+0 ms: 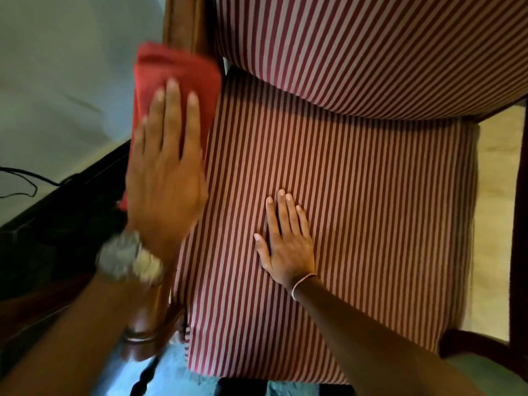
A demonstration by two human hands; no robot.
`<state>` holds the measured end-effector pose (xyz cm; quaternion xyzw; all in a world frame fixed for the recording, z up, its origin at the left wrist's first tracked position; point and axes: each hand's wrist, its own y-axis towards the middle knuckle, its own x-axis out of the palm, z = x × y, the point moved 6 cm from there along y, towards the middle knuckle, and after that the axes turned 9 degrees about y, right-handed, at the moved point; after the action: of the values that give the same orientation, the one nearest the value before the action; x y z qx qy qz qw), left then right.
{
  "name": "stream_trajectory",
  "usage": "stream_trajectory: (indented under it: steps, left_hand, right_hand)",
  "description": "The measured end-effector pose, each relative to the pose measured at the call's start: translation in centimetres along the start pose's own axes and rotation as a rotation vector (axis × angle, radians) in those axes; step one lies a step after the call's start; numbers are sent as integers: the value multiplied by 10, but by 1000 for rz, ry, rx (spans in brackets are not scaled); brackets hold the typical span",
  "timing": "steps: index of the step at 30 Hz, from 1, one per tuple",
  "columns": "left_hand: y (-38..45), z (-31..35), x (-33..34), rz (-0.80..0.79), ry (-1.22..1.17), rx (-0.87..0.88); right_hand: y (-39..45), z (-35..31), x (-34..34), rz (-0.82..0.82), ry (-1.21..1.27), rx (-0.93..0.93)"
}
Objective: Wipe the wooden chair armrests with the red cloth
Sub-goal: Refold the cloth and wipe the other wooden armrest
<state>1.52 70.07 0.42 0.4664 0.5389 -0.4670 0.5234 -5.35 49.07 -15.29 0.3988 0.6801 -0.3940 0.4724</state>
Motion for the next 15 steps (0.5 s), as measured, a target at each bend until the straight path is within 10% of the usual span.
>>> stream_trajectory:
  steps: [5, 11, 15]
  left_hand:
    - [-101, -2, 7, -77, 99, 103]
    - [47, 12, -7, 6, 31, 0]
    - [-5, 7, -1, -18, 26, -3]
  right_hand:
    - [0, -1, 1, 28, -26, 17]
    - [1, -1, -1, 29, -30, 10]
    - [-1, -1, -4, 30, -19, -6]
